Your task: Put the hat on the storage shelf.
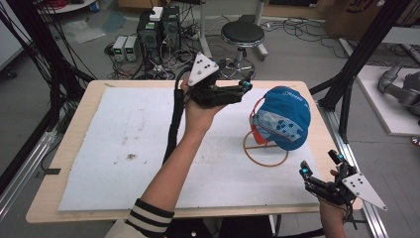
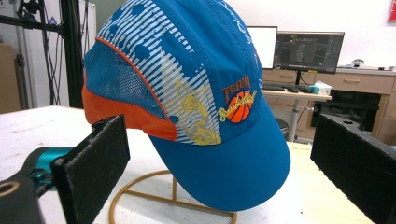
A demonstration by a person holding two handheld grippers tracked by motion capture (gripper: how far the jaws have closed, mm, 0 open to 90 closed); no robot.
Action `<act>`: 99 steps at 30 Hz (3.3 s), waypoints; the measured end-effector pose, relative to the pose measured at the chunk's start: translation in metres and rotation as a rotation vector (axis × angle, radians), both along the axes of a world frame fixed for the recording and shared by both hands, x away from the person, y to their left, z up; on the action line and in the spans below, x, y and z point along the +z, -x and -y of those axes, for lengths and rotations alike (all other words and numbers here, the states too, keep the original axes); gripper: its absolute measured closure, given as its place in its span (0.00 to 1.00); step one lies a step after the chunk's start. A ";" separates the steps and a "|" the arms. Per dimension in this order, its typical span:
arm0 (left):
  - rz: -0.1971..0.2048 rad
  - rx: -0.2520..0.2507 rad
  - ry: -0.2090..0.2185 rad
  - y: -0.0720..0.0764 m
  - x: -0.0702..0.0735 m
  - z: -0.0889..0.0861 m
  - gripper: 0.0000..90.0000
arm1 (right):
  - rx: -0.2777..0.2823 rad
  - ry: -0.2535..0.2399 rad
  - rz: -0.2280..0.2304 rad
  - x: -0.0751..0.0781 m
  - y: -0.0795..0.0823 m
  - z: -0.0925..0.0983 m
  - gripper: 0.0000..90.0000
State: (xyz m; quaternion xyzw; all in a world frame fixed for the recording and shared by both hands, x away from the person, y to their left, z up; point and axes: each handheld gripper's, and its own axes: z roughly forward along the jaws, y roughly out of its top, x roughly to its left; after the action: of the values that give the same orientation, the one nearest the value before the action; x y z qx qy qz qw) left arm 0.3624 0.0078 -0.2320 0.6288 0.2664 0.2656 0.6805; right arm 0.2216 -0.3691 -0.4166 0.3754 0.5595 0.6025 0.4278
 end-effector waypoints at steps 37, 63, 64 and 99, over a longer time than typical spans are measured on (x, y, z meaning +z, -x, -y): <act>-0.005 0.299 -0.011 0.066 -0.068 -0.173 0.18 | 0.020 -0.049 -0.018 0.004 -0.008 -0.008 0.05; -0.018 0.459 -0.092 0.095 -0.119 -0.233 0.16 | 0.011 -0.033 -0.004 0.003 -0.017 -0.012 0.05; -0.016 0.469 -0.099 0.096 -0.120 -0.234 0.16 | 0.008 -0.027 -0.004 0.003 -0.017 -0.012 0.05; -0.040 0.553 -0.071 0.116 -0.153 -0.256 0.16 | 0.012 -0.030 -0.013 0.003 -0.019 -0.009 0.05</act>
State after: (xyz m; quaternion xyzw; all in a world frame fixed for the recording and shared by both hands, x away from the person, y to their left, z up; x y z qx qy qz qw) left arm 0.2462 0.2643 -0.3849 0.5606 0.4318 0.4380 0.5545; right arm 0.2408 -0.3597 -0.4133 0.3824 0.5555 0.6108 0.4149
